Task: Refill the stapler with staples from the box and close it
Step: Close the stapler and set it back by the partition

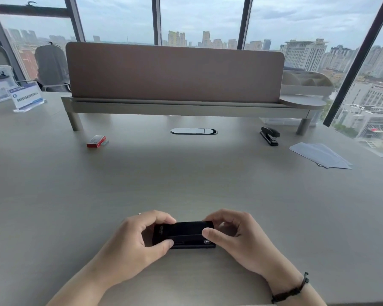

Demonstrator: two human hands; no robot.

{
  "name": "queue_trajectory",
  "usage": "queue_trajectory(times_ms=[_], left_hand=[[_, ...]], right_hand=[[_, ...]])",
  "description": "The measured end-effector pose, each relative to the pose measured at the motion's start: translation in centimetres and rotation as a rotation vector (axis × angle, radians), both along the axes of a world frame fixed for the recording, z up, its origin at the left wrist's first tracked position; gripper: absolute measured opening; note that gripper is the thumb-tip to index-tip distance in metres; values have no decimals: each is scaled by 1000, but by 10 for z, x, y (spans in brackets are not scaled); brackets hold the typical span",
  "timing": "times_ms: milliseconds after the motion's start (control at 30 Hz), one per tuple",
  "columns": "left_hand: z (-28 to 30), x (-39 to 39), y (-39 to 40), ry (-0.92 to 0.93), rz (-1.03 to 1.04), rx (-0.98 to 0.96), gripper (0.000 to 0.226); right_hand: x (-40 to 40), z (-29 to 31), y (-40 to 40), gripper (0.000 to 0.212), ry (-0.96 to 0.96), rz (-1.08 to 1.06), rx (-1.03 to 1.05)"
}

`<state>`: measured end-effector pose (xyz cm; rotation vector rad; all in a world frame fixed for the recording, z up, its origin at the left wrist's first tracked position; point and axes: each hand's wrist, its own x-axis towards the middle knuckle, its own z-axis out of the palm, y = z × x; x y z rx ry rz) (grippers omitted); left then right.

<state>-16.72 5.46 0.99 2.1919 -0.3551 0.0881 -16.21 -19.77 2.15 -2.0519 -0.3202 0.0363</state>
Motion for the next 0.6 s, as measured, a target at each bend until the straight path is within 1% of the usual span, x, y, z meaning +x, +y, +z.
queue_trajectory(times_ms=[167, 300, 433, 467, 600], left_hand=[[0, 1, 1, 18, -4, -22, 38], [0, 1, 1, 15, -8, -40, 39], [0, 1, 2, 11, -12, -31, 37], [0, 1, 2, 13, -10, -27, 37], [-2, 1, 2, -14, 81, 18, 43]], right_hand=[[1, -2, -1, 5, -31, 11, 25], [2, -5, -1, 14, -54, 21, 26], [1, -4, 0, 11, -55, 19, 41], [1, -4, -1, 13, -52, 20, 46], [-3, -2, 0, 23, -19, 50, 17]])
